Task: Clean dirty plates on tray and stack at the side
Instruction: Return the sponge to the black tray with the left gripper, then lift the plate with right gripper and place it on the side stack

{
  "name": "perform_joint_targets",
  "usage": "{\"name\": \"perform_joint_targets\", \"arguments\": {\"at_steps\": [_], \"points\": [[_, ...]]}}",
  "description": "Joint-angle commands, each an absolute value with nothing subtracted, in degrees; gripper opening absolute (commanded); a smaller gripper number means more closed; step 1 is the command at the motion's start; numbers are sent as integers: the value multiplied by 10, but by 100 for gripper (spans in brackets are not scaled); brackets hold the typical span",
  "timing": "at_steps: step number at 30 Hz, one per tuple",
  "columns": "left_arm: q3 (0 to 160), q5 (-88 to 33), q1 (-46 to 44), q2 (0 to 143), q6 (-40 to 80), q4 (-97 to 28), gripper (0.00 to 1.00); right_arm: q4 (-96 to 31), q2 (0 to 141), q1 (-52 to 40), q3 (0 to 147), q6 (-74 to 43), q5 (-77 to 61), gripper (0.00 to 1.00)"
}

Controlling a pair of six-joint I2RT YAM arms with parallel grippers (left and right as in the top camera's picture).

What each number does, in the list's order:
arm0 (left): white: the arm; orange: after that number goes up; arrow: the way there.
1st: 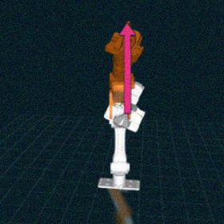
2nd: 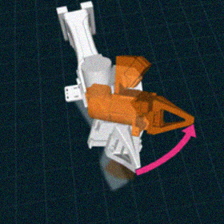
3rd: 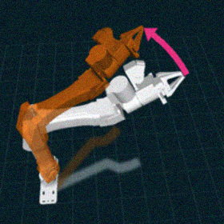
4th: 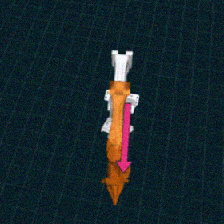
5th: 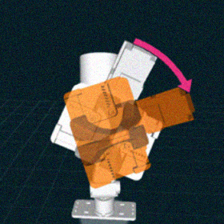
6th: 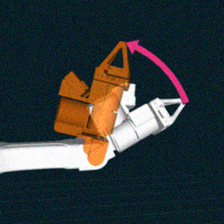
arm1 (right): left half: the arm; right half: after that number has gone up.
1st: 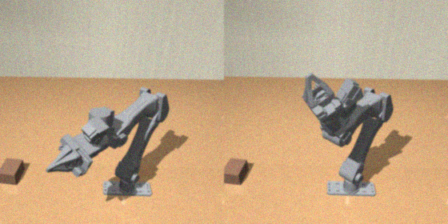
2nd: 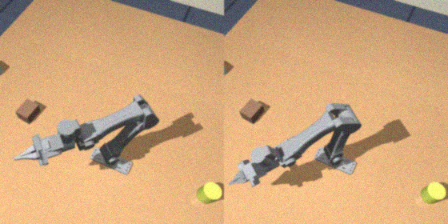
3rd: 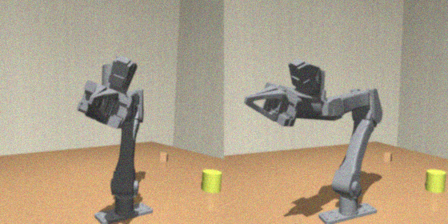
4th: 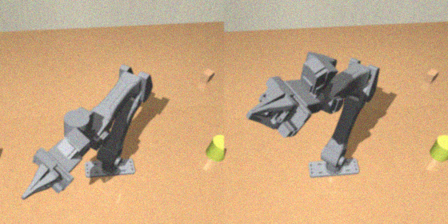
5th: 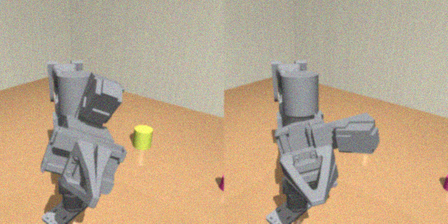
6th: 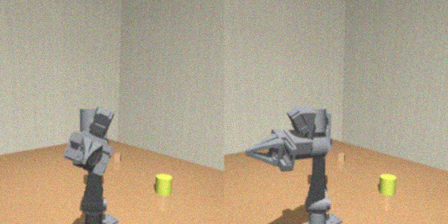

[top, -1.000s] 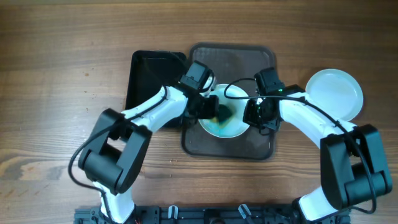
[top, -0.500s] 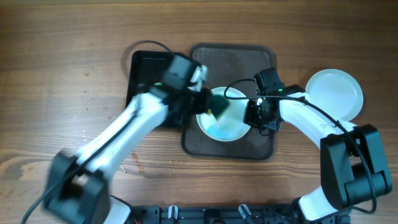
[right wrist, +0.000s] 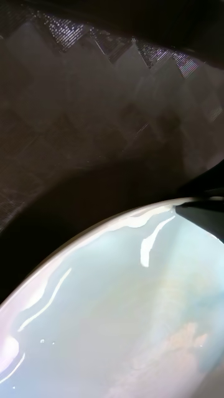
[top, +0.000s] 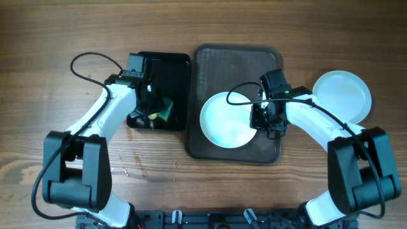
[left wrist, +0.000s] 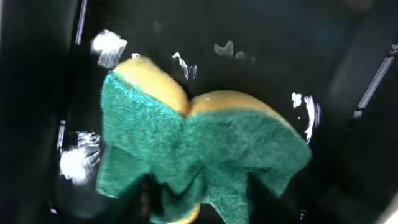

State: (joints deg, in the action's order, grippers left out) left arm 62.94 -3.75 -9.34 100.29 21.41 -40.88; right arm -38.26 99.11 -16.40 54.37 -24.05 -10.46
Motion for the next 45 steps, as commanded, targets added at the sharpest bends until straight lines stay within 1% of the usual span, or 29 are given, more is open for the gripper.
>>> {"name": "perform_joint_targets", "arguments": {"at_steps": [1,2,3,7,9,11,12,15,18,20,21,23,24,28,31,35,42,45], "points": [[649,-86,-91,956,210,-425,72,-394,960,-167,549,-224,-90,4],[654,-85,-91,941,210,-435,82,-402,944,-167,557,-218,-88,4],[663,-86,-88,918,210,-448,100,-417,925,-167,575,-194,-88,4],[684,-85,-41,835,219,-481,100,-506,892,-186,704,-117,-27,4],[684,-86,4,791,239,-490,100,-510,892,-206,754,-98,-12,4],[684,-88,55,750,245,-505,100,-461,893,-238,787,-83,-3,4],[684,-90,80,732,245,-519,100,-417,893,-258,788,-79,12,4],[684,-89,115,717,244,-558,100,-270,921,-332,788,-55,98,4],[684,-89,118,717,245,-571,100,-178,960,-392,788,18,188,4],[684,-89,118,717,245,-571,100,-130,985,-437,788,78,312,4],[684,-89,118,717,245,-571,100,-101,991,-465,788,138,379,4],[684,-89,118,717,245,-571,100,-72,991,-488,788,184,434,4],[684,-89,118,717,245,-571,100,-50,991,-504,788,227,475,4],[684,-89,118,717,245,-571,100,13,990,-550,788,333,558,4],[684,-89,118,717,245,-571,100,60,990,-569,788,398,602,4],[684,-89,118,717,245,-571,100,106,990,-590,788,450,637,4],[684,-89,118,717,245,-571,100,151,990,-597,788,510,637,4],[684,-89,118,717,245,-571,100,166,990,-597,788,508,635,4]]}}
